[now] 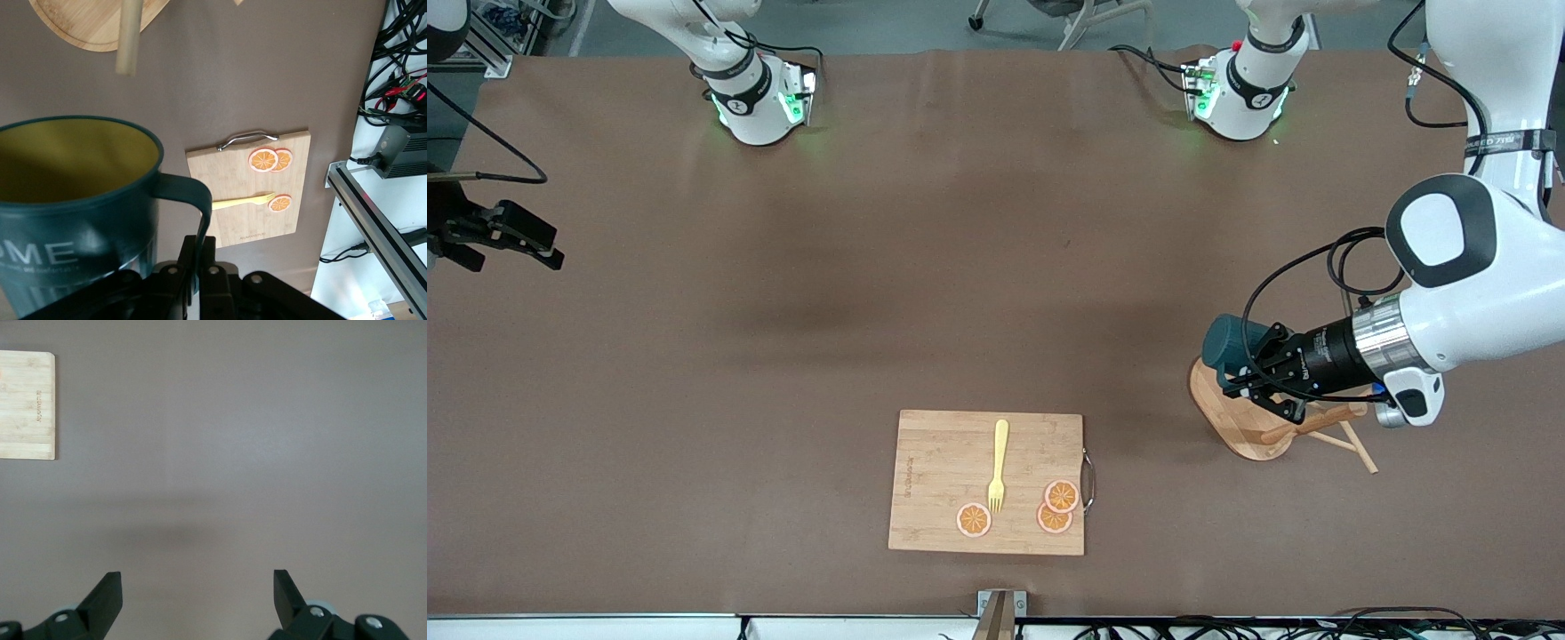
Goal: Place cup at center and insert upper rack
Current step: 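Hook the mug handle onto a mug-tree peg with the left gripper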
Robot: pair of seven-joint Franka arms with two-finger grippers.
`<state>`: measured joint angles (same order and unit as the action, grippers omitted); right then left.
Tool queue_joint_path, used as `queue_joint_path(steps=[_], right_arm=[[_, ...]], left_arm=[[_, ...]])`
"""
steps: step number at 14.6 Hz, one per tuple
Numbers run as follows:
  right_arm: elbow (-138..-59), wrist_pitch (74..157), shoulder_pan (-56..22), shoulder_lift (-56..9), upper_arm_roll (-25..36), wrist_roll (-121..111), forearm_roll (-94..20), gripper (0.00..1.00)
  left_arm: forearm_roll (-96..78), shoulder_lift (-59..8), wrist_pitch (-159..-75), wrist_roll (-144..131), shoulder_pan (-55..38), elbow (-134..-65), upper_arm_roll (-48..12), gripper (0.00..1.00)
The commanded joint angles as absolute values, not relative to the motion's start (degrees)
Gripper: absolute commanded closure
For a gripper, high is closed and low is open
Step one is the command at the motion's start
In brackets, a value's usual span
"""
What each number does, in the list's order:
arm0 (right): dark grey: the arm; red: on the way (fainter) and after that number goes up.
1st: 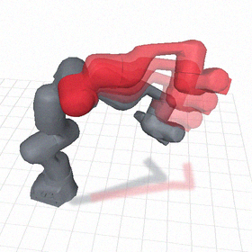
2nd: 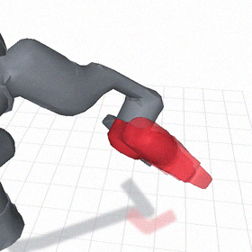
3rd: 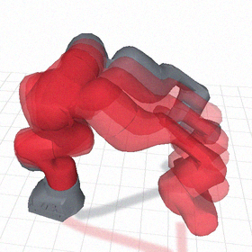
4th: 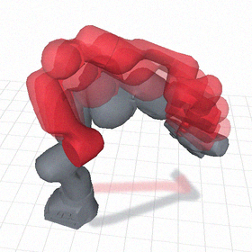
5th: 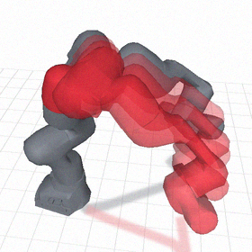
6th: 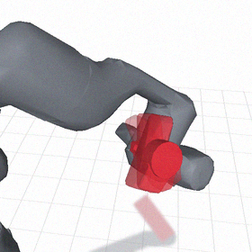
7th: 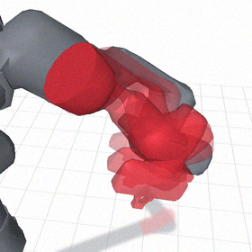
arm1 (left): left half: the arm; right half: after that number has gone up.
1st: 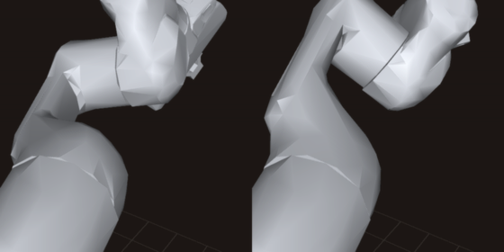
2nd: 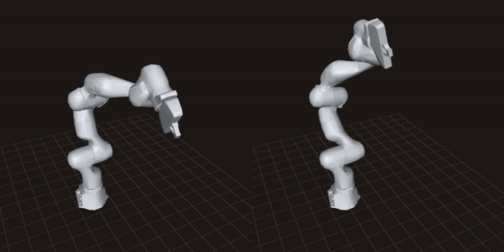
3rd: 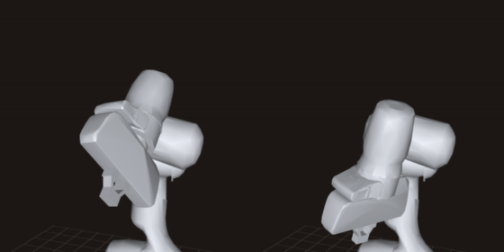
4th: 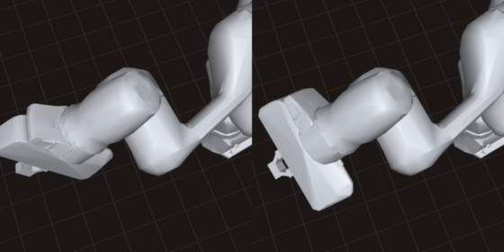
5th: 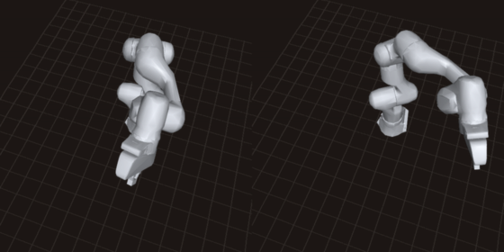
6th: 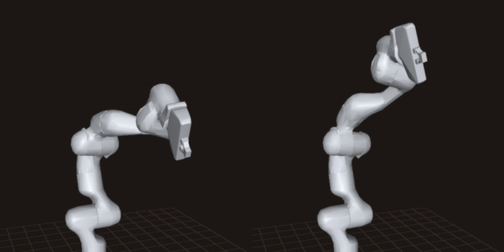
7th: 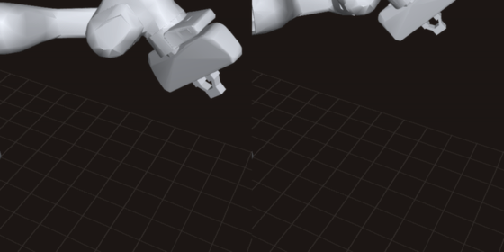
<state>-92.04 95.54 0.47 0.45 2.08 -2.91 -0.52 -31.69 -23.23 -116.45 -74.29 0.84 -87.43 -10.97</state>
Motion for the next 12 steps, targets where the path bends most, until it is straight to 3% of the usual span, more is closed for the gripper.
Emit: queue_joint_path(steps=[1, 12], right_arm=[[-92.1, 95.4, 0.7, 1.1, 2.0, -2.6, -0.3, 0.00], [-92.1, 95.4, 0.4, 1.0, 1.9, -3.1, -0.4, 0.00]], left_arm=[[-33.0, -22.8, -117.3, -72.4, 2.0, -88.4, -11.3, 1.00], [-33.8, -25.7, -122.7, -67.3, 2.2, -88.2, -11.3, 1.00]])
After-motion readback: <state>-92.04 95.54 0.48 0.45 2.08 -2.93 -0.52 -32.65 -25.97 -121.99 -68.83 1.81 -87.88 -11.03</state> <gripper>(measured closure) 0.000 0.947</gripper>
